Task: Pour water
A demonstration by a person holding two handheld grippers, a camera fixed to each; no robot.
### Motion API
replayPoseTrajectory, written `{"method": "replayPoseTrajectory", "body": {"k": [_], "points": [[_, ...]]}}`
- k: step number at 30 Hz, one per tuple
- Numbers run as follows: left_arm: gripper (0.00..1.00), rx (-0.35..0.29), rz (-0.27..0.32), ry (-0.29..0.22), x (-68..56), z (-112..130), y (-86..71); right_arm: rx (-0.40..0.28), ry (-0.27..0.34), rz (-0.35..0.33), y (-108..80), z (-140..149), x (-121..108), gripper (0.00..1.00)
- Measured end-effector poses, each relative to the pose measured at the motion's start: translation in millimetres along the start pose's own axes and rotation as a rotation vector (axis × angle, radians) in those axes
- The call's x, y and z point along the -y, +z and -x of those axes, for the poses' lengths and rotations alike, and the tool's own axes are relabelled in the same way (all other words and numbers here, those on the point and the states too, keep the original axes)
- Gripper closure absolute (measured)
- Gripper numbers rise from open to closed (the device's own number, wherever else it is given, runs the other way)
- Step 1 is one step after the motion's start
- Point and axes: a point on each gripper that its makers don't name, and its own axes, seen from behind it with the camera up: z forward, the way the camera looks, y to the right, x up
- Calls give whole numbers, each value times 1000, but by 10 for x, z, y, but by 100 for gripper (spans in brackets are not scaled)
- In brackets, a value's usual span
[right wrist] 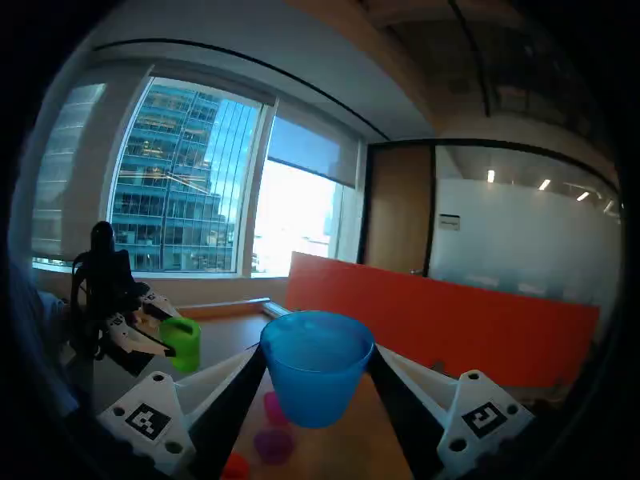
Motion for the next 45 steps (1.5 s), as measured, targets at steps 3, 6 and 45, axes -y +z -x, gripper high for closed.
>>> {"method": "replayPoseTrajectory", "body": {"k": [3, 6, 45], "points": [[15, 14, -1, 0, 8, 68, -26, 15, 5, -8, 6, 119, 19, 9], [15, 31, 2, -2, -3, 148, -48, 36, 15, -20, 9, 245, 47, 9], [15, 337, 45, -43, -51, 1540, -61, 327, 48, -90, 21, 1833, 103, 9]]}}
